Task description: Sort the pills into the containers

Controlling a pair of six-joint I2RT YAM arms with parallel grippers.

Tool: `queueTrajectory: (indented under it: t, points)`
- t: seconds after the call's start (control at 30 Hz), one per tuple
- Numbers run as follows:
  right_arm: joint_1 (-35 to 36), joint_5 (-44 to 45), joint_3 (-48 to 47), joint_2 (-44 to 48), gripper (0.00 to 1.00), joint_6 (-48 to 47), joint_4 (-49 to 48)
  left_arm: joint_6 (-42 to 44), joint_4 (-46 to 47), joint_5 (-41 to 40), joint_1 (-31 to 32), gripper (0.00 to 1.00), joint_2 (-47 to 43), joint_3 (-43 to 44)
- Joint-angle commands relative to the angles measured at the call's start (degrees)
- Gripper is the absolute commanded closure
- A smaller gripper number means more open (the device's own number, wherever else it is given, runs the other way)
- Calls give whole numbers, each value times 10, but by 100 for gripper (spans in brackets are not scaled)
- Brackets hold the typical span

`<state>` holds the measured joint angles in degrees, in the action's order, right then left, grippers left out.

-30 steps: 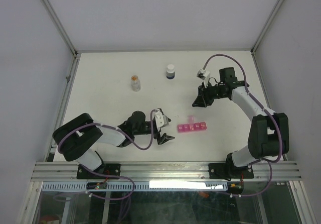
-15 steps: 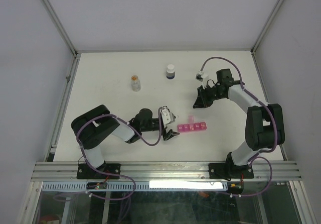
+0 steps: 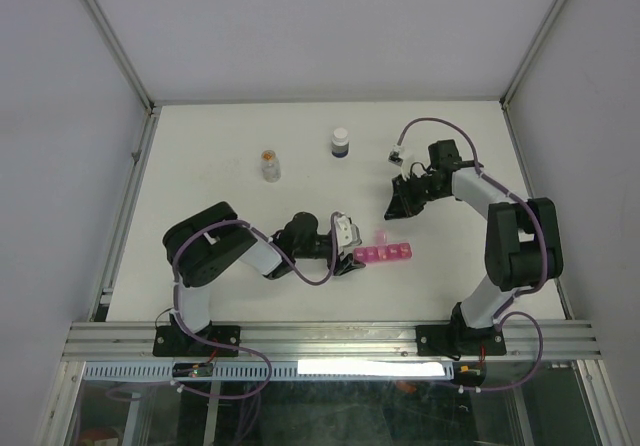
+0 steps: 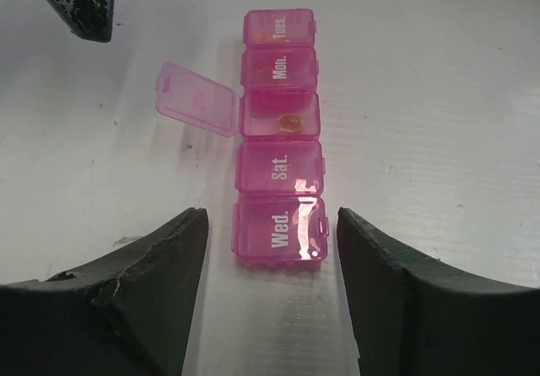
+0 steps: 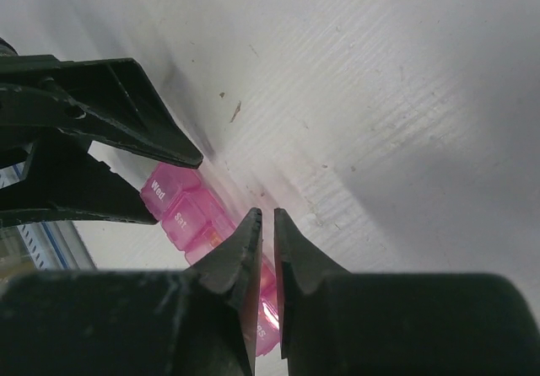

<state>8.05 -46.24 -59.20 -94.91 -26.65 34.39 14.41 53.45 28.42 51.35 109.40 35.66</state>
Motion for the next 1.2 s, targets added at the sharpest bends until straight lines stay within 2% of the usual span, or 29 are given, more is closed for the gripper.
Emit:
queueTrajectory:
  t: [0.0, 0.23, 0.33, 0.6, 0.83, 1.03, 1.17]
  points:
    - [-2, 1, -13, -4, 88, -1, -2, 8, 2, 31, 6, 40, 6, 20]
    - [-1, 1, -13, -15, 88, -1, 2, 10, -31, 36, 7, 46, 7, 33]
    - [2, 1, -14, -26, 88, -5, 9, 12, -40, 37, 7, 54, 6, 37]
    - [16, 7, -19, -44, 88, -18, 23, 18, -58, 37, 7, 66, 5, 43]
    - [23, -44, -30, -45, 89, -77, 89, 18, -63, 41, 6, 76, 6, 46]
    - [36, -51, -5, 0, 90, -133, 130, 18, -64, 40, 6, 77, 4, 45]
    - [64, -2, 23, 33, 90, -137, 128, 19, -64, 41, 6, 77, 5, 46]
